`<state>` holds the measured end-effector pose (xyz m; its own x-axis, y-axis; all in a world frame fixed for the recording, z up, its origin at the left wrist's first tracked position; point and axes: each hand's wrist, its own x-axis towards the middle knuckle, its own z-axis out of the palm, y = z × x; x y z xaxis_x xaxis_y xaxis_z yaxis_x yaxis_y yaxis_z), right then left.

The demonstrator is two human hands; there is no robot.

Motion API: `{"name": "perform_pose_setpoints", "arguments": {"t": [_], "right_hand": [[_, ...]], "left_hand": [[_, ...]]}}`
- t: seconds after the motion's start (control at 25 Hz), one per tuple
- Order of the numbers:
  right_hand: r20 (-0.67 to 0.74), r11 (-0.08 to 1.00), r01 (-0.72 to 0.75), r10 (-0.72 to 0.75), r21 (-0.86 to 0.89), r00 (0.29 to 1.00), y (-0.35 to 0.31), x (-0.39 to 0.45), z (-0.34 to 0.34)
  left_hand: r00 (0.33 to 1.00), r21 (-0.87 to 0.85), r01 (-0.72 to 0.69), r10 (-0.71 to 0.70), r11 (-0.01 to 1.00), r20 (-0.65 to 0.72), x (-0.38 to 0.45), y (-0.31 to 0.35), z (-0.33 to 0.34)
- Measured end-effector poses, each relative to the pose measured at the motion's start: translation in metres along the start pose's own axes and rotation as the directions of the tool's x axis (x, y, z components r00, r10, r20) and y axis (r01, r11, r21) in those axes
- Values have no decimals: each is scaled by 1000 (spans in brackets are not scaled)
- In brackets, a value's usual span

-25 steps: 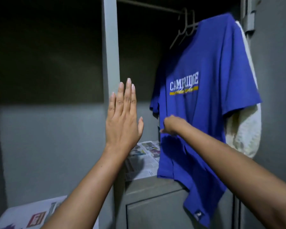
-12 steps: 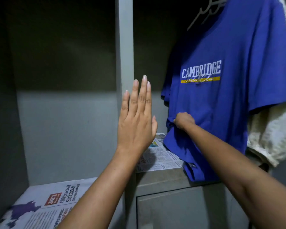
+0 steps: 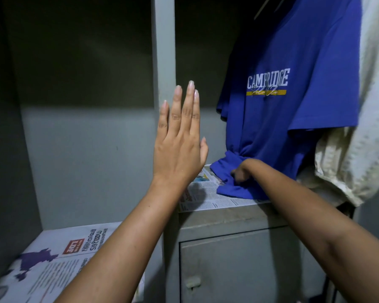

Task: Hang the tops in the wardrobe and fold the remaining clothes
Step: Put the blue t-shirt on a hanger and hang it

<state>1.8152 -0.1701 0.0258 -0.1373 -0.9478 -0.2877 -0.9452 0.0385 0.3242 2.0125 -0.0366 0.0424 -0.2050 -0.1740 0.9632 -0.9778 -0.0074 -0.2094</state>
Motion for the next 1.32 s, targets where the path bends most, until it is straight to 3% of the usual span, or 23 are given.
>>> {"name": "perform_pose_setpoints", "arguments": {"t": [0.04,0.12,0.24,0.36,0.48,0.6,0.72,0.84,0.96,1.16,1.32], "right_hand": [[-52,998,-23,20,-54,998,6,-7,4],[-102,1000,-26,27,16,994,17,-14,11],[-264,930,59,41,362,964,12,-40,18],[-402,771,158,135,616,906,-7,-71,27],[-449,527,259,271,810,851,-27,-111,49],[-429,254,349,430,902,795,-41,-154,81],[-377,85,375,401,923,835,-50,-212,118],[-342,55,346,360,937,868,-52,-278,161],[-317,61,317,357,946,878,-48,-350,203],[-246,48,256,489,965,837,-13,-484,286],[-161,48,173,661,984,733,53,-595,352]], "left_hand": [[1000,-5,-3,3,1000,2,0,0,-1],[1000,-22,-5,5,1000,7,0,-1,-2],[999,-44,-19,20,999,30,0,-4,-7],[995,-237,-17,41,971,94,1,-9,-16],[987,-534,22,68,845,148,-13,-20,-29],[965,-705,132,73,697,252,-60,-31,-45],[883,-795,382,66,472,464,-114,-39,-67],[674,-678,726,75,111,735,-147,-36,-112],[504,-492,862,92,-126,859,-166,-21,-180],[429,-394,903,320,-170,845,-192,34,-306],[457,-389,889,529,-241,715,-187,103,-402]]}}
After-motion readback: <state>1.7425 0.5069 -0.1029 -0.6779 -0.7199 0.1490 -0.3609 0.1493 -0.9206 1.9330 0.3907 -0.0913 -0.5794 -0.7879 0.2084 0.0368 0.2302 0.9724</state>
